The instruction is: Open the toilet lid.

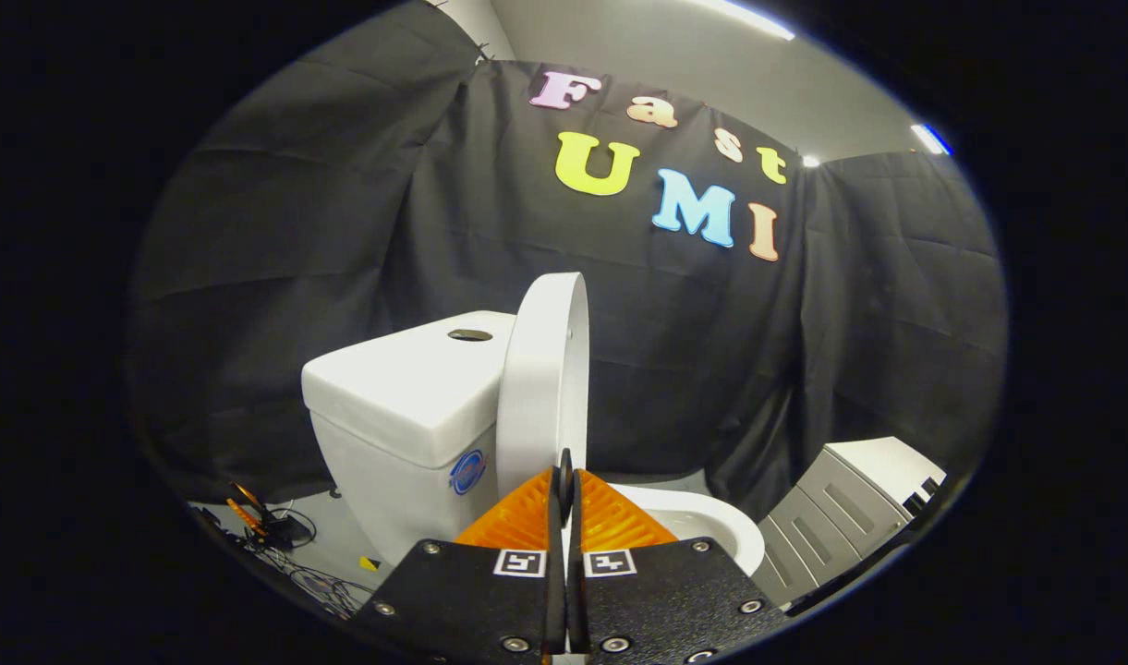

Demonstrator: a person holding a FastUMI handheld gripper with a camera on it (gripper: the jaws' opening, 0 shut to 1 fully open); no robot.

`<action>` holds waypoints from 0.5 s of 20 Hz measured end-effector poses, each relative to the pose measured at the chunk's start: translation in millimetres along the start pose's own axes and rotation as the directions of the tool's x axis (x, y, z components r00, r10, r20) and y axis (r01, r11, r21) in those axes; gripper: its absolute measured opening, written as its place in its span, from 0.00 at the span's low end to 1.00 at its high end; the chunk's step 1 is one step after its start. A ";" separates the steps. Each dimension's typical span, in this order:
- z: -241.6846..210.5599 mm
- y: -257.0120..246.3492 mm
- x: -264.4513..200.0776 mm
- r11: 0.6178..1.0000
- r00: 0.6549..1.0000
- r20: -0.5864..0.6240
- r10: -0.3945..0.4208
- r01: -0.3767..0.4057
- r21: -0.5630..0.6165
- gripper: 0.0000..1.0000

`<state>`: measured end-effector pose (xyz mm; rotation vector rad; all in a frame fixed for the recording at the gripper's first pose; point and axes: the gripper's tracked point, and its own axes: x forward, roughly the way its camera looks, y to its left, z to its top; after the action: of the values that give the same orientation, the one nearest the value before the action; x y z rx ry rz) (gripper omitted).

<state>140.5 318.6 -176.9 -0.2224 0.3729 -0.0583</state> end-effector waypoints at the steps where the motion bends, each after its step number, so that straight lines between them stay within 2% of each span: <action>1: 1.3 3.4 -0.1 1.000 1.000 0.003 0.001 -0.001 -0.007 0.01; 5: -0.9 13.2 -5.6 0.999 1.000 0.008 -0.013 0.013 -0.043 0.01; 10: -2.9 7.6 -0.6 1.000 1.000 0.000 -0.007 0.007 0.012 0.01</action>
<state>139.0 325.5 -181.0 -0.2122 0.3717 -0.0677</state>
